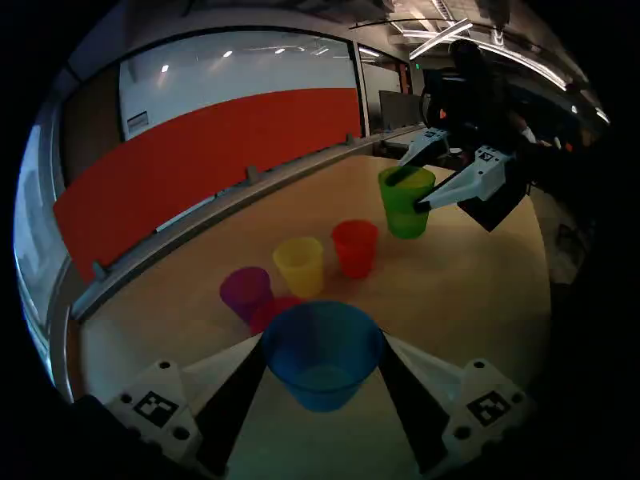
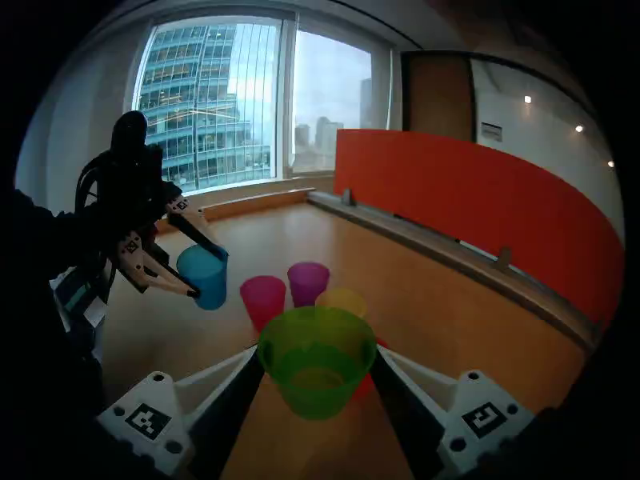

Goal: Pour water

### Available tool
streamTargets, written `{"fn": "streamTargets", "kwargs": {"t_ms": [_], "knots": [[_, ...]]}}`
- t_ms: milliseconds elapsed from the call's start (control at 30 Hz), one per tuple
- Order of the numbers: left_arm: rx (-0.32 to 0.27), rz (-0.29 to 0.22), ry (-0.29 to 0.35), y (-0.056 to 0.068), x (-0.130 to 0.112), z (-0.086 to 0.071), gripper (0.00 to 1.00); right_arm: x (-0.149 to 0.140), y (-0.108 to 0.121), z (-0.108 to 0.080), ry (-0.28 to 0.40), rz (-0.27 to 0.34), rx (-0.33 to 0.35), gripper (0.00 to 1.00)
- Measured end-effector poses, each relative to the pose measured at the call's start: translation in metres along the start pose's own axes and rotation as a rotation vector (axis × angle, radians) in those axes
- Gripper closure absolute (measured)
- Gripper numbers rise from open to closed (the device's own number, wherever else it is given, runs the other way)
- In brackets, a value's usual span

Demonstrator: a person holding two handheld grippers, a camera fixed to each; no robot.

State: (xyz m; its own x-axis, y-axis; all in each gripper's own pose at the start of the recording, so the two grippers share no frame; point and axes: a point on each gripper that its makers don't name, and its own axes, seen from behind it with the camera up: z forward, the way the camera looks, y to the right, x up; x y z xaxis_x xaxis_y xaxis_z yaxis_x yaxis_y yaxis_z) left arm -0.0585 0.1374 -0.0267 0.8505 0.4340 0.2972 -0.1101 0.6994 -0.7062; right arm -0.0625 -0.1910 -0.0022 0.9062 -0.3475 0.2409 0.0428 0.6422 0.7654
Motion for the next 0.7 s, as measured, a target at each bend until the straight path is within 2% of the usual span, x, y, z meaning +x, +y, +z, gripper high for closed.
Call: {"fn": "streamTargets", "kwargs": {"t_ms": [467, 700], "knots": [[-0.059, -0.010, -0.119, 0.007, -0.044, 0.022, 0.10, -0.026, 0.003, 0.015, -0.059, 0.006, 0.006, 0.09], [-0.083, -0.027, -0.150, 0.011, -0.056, 0.030, 0.10, -0.037, 0.002, 0.020, -0.081, 0.011, 0.009, 0.09]]}}
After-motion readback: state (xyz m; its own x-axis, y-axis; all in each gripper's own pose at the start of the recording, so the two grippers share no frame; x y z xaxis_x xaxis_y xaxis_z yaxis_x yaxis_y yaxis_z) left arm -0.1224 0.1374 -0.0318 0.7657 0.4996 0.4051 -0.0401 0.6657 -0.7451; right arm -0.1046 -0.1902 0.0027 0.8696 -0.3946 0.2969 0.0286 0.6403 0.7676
